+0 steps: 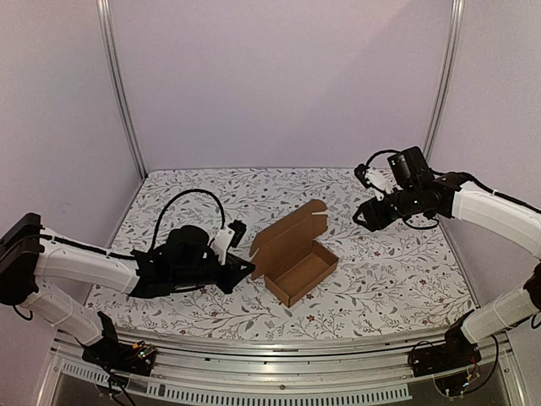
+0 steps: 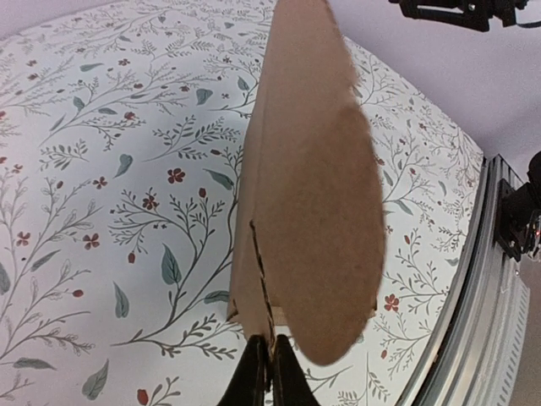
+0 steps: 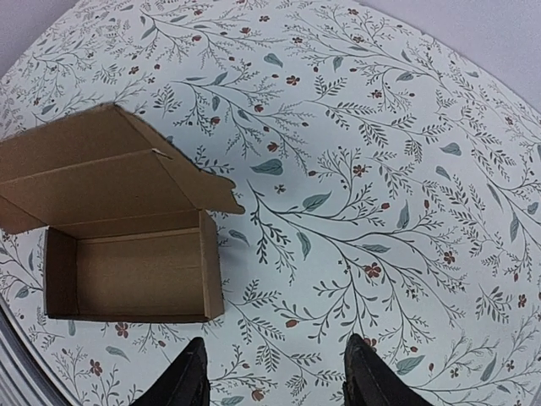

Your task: Fold the paper box

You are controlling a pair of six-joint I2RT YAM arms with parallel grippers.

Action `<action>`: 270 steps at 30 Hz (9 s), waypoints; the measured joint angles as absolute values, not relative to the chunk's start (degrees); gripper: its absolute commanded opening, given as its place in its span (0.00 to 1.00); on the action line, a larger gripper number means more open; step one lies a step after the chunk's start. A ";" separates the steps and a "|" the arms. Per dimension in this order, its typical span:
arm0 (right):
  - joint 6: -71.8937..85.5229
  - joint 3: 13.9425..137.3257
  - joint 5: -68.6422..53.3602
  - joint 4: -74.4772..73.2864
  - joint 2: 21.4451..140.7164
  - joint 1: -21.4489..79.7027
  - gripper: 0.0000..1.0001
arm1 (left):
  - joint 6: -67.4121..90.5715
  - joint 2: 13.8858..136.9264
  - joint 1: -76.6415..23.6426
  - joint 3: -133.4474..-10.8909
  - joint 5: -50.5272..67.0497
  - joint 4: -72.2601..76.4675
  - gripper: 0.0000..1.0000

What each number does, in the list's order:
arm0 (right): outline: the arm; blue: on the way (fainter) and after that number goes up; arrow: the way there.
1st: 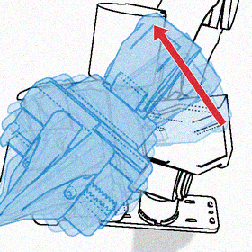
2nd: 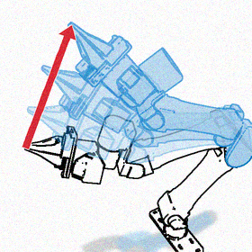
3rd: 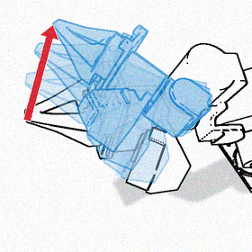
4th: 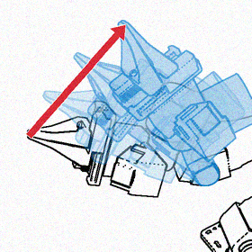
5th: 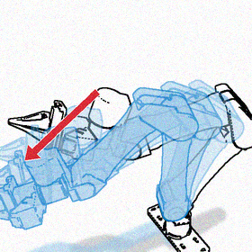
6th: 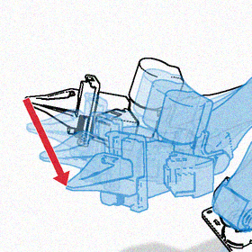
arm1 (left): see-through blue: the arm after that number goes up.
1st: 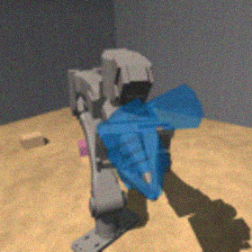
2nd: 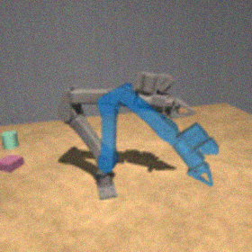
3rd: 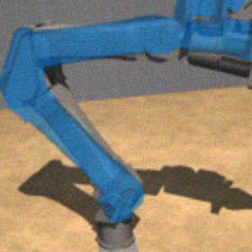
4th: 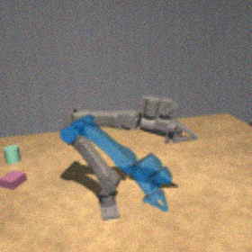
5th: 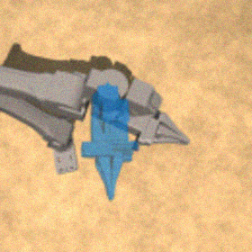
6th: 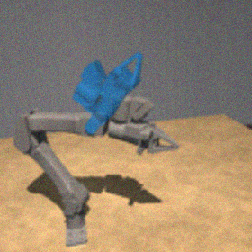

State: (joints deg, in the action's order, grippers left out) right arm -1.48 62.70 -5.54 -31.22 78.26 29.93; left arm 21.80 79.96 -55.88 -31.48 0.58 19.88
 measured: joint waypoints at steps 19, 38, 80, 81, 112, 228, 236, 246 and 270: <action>-5.10 54.63 -15.68 -23.27 76.93 29.91 0.58 | 15.99 77.25 -55.90 -33.12 0.64 12.91 0.00; -5.85 40.42 -24.58 -13.43 65.65 30.26 0.58 | 11.27 66.02 -55.88 -31.59 -2.28 2.11 0.00; -22.59 56.58 -40.29 -2.42 97.84 29.43 0.11 | 10.09 63.96 -55.81 -30.76 -2.26 -1.30 0.00; -22.74 56.58 -40.42 -2.37 97.84 29.45 0.08 | 10.09 63.99 -55.81 -30.76 -2.26 -1.30 0.00; -7.49 44.62 -9.93 3.18 83.50 45.89 0.00 | 22.81 70.67 -55.83 -34.17 -10.61 -1.45 0.00; 32.32 42.15 34.00 0.99 85.54 74.37 0.38 | 42.24 84.05 -76.31 -33.28 -43.53 7.38 0.00; 30.76 40.62 33.71 -3.81 74.67 74.37 0.44 | 42.28 85.56 -77.08 -35.18 -44.27 5.72 0.00; 22.33 40.34 29.87 -10.28 62.61 74.37 0.40 | 42.30 86.91 -77.69 -36.42 -45.54 4.86 0.00; 12.16 63.42 21.91 -11.92 87.26 65.98 0.00 | 41.01 94.30 -79.13 -40.03 -51.29 9.23 0.00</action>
